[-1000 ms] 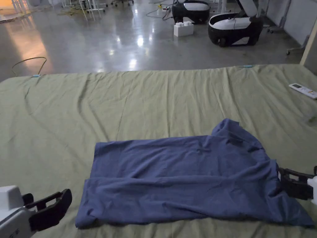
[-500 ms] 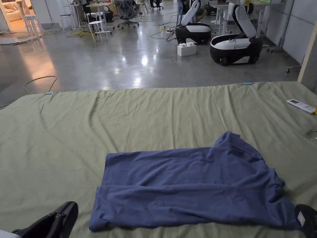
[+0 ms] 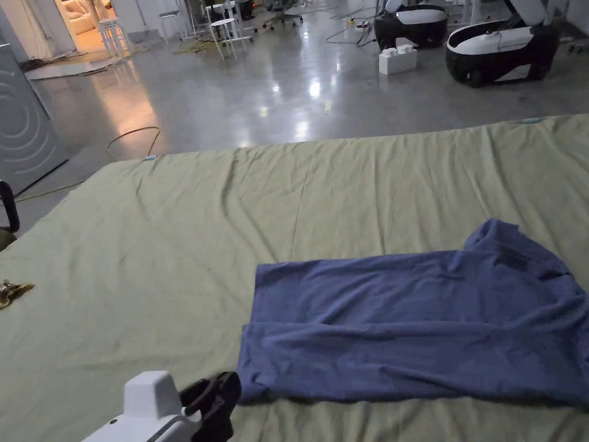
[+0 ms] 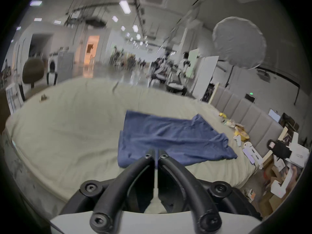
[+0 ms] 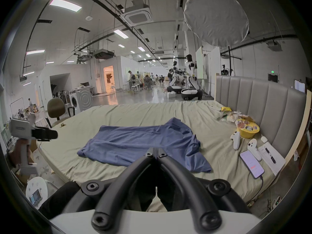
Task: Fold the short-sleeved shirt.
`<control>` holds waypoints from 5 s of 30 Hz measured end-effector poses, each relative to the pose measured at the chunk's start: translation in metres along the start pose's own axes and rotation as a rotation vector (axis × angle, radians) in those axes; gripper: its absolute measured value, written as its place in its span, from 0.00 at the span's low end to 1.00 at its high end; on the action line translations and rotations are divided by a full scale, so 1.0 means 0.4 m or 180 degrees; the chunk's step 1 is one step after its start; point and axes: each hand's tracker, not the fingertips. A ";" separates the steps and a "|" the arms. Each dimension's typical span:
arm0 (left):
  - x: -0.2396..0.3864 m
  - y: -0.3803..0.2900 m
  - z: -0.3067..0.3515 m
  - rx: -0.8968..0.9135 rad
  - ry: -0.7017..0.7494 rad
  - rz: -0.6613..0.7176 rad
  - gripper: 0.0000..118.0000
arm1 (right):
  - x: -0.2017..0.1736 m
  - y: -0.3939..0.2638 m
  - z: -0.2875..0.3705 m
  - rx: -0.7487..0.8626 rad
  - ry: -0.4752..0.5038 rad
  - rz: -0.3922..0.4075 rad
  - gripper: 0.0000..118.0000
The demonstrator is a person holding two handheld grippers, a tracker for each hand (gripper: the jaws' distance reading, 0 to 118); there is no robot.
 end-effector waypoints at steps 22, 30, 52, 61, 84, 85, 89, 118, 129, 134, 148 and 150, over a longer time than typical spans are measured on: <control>-0.047 -0.069 -0.467 -0.1075 0.0645 -0.0637 0.04 | 0.170 -0.080 -0.152 -0.0671 -0.0413 -0.0538 0.07; -0.054 -0.065 -0.475 -0.1183 0.0615 -0.0673 0.04 | 0.331 -0.151 -0.526 -0.1313 -0.0915 -0.0724 0.70; -0.085 -0.030 -0.100 -0.0987 0.0417 -0.0512 0.04 | 0.231 -0.096 -0.259 -0.1084 -0.1187 -0.0213 0.10; -0.134 -0.199 -0.082 -0.1108 0.0361 -0.0094 0.17 | 0.174 -0.235 -0.178 -0.1562 -0.1206 0.0068 0.22; 0.226 0.006 0.377 0.1390 0.0122 -0.1246 0.58 | -0.029 0.047 0.101 0.0244 -0.0101 0.0080 0.56; 0.234 0.001 0.379 0.1381 0.0133 -0.1266 0.47 | -0.037 0.049 0.104 0.0245 -0.0034 0.0045 0.46; 0.249 -0.020 0.376 0.1299 0.0148 -0.1303 0.04 | -0.073 0.058 0.105 0.0288 0.0000 0.0084 0.06; -0.147 0.138 -0.709 -0.0909 0.0713 -0.0209 0.45 | 0.062 -0.081 -0.060 -0.0801 -0.0247 -0.0077 0.00; -0.060 0.132 -0.789 -0.1482 0.1001 -0.0993 0.07 | 0.197 0.001 -0.256 -0.0962 -0.0217 -0.0168 0.29; -0.019 0.126 -0.782 -0.1556 0.1053 -0.1215 0.07 | 0.325 0.071 -0.578 -0.1439 -0.0192 -0.0383 0.71; -0.042 0.128 -0.759 -0.1449 0.0905 -0.1227 0.07 | 0.399 0.008 -1.006 -0.2544 -0.0552 0.0208 0.19; -0.036 0.125 -0.740 -0.1284 0.0965 -0.1159 0.06 | 0.378 0.013 -0.981 -0.2493 -0.0440 0.0289 0.03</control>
